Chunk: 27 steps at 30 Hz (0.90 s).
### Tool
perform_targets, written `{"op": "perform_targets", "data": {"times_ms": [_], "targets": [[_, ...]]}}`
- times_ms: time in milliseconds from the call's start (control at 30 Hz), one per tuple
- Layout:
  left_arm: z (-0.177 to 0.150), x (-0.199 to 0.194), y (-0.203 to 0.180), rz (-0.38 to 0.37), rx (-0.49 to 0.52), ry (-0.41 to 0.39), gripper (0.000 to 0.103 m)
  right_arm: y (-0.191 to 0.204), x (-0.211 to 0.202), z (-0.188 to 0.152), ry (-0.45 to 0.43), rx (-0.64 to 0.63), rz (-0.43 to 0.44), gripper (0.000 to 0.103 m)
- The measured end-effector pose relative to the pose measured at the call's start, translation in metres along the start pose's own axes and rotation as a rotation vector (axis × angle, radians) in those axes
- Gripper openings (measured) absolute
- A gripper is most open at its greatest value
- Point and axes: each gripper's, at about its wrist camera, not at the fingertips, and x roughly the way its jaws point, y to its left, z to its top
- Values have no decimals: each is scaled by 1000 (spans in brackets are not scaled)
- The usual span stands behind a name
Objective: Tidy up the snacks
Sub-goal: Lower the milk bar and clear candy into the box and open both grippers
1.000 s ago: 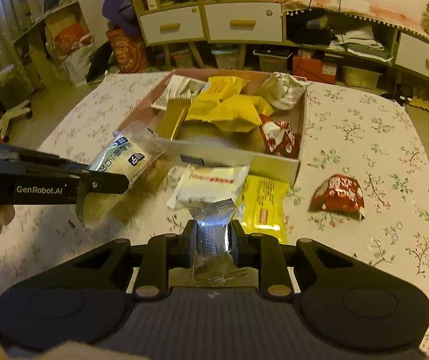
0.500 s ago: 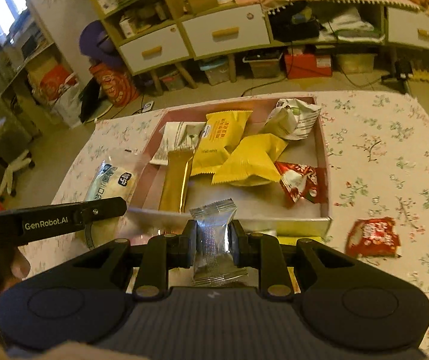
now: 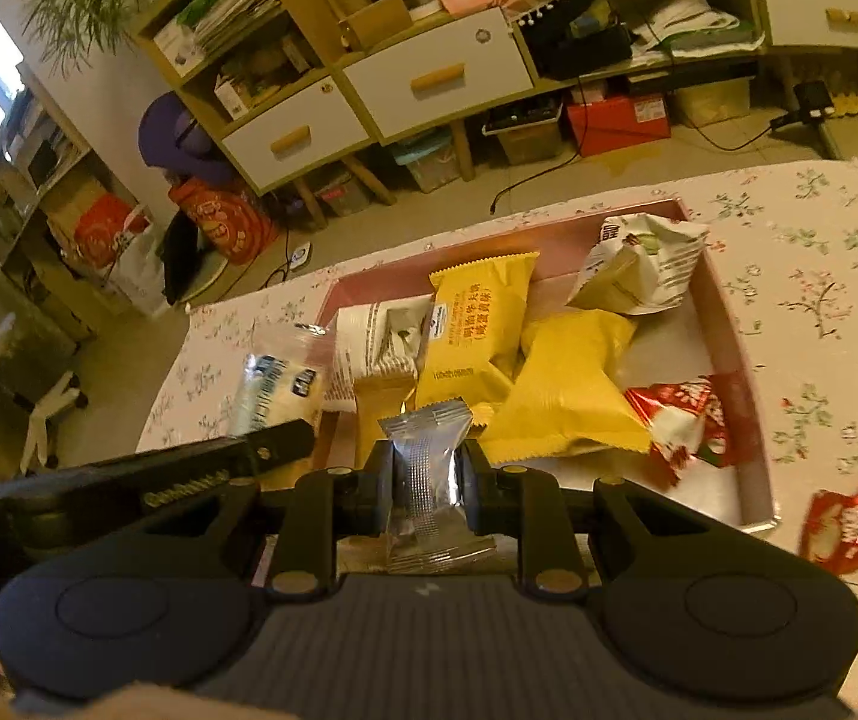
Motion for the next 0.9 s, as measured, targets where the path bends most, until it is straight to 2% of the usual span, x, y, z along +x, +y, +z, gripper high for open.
{"op": "perform_targets", "data": {"times_ms": [100,333,533,700,900], "targets": [[2,9,1,12,6,6,17,-4,5,1,-3,37,27,21],[1,23,5,15,15,14,17,-9,13,0,5,85,21,20],[-1,25,8,-2,6,4,18,-3,14,-1,9,68,10,21],[-1,18,10,-19,19,-22,24,-2,14,1,12,59,4,23],[-2,9,12,-27,16,-23,27,1,11,2,18,25,-7,30]]}}
